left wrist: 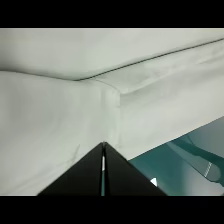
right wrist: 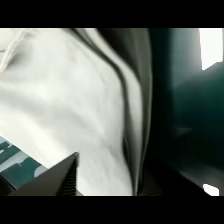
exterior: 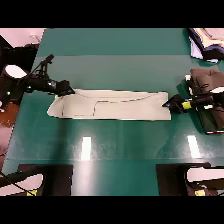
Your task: Fold the shirts.
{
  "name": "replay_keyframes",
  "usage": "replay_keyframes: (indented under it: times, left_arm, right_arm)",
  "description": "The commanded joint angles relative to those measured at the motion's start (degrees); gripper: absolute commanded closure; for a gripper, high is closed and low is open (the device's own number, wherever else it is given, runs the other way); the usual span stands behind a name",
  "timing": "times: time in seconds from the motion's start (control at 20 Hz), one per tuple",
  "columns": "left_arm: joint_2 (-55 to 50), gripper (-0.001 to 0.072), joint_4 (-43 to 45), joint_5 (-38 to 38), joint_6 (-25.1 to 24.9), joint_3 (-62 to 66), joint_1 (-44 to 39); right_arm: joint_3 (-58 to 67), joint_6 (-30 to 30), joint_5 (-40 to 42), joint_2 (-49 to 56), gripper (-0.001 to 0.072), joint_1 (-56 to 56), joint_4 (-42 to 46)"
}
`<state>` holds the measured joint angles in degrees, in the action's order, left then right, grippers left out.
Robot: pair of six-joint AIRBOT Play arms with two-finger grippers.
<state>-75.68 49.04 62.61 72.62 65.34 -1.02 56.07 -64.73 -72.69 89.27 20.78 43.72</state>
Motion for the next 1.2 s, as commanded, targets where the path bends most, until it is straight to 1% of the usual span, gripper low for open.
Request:
replay_keyframes:
  times: [0.0,0.05,0.1,0.15,0.35,0.55,0.7,0.9,1.0,1.15]
  left_arm:
    - [-0.02,0.0683,0.04,-2.64,0.48,0.07,-4.48]
    - [-0.09,0.0683,0.0,-2.56,1.79,0.07,-5.55]
    - [-0.17,0.0683,-0.02,-2.64,2.89,0.07,-6.64]
    - [-0.42,0.0683,-0.33,-3.04,3.04,0.09,-7.96]
    - [-3.45,0.0683,-2.29,-7.3,2.99,2.14,-14.67]
    - [-14.49,0.0683,-2.36,-6.84,3.43,13.09,-21.38]
    - [-23.8,0.0683,-2.38,-6.4,5.25,21.97,-25.62]
    - [-33.35,0.0683,-2.91,-6.03,6.49,27.98,-29.14]
    - [-35.1,0.0683,-2.86,-6.64,6.99,28.15,-29.29]
    - [-35.47,0.0683,-1.18,-6.54,6.97,28.17,-29.29]
  right_arm:
    - [-0.7,1.97,3.69,1.27,0.0482,-2.75,-2.16]
    - [-0.7,3.26,4.35,0.66,0.0662,-3.28,-2.21]
    - [-0.7,4.72,4.42,-0.24,0.0698,-3.28,-2.23]
    - [-0.7,5.49,4.44,-1.66,0.0699,-3.28,-2.16]
    - [0.2,4.76,3.1,-9.75,0.0702,-1.95,-2.14]
    - [10.27,-1.18,-5.49,-14.27,0.0703,-3.93,-2.21]
    - [19.45,-6.21,-7.93,-14.88,0.0703,-7.96,-2.23]
    - [30.36,-9.29,-8.17,-14.23,0.0703,-15.96,-2.1]
    - [35.21,-10.84,-8.81,-12.48,0.0703,-19.89,-2.05]
    - [42.03,-11.41,-9.05,-8.57,0.0703,-25.22,-2.03]
